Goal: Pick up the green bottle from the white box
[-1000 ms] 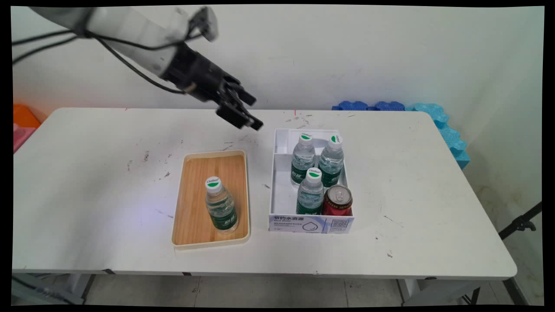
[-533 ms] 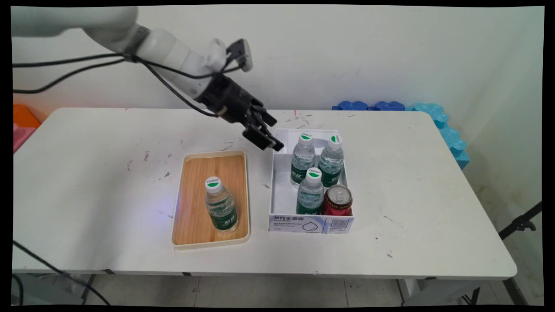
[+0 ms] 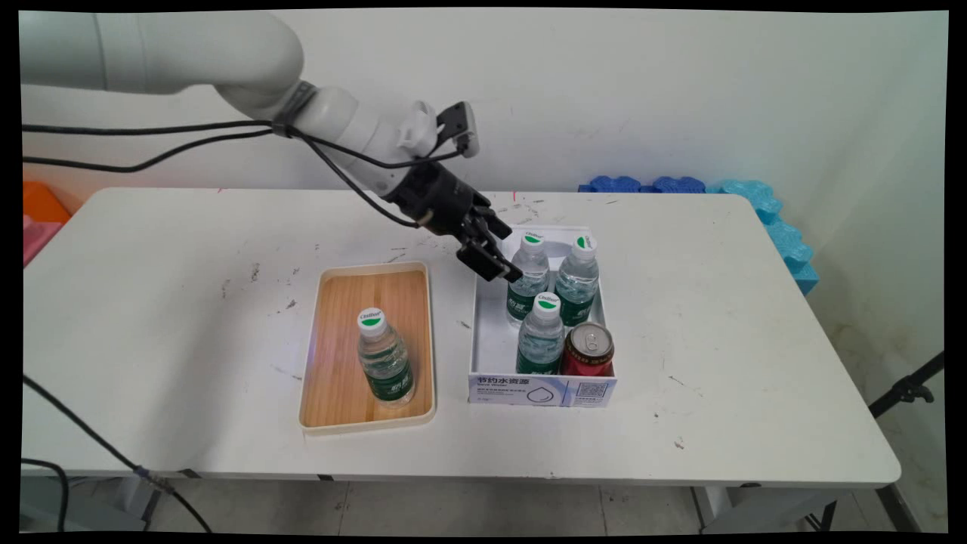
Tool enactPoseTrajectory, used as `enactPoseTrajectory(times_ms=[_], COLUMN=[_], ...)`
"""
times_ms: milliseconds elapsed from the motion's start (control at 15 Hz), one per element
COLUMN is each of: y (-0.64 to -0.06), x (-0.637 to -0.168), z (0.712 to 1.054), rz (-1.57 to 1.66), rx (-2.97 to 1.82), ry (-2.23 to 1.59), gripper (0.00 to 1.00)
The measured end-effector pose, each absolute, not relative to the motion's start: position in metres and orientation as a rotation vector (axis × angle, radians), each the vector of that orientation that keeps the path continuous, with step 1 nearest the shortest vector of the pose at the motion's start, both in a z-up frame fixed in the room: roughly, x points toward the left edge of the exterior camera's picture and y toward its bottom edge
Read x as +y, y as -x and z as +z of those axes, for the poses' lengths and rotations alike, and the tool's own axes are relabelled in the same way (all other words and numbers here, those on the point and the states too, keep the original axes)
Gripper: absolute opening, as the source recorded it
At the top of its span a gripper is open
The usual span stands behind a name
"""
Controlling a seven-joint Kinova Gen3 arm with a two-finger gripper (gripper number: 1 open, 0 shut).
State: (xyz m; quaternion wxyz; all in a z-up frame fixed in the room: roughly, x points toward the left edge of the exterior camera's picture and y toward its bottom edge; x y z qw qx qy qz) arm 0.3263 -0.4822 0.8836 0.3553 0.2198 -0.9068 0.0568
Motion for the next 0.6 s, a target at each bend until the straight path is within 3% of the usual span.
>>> enactPoseTrajectory(times_ms=[600], y=[-0.310], x=[-0.500], z=[0.861], rz=[0.172], rx=[-2.346], ry=[-0.509], gripper=[1.00])
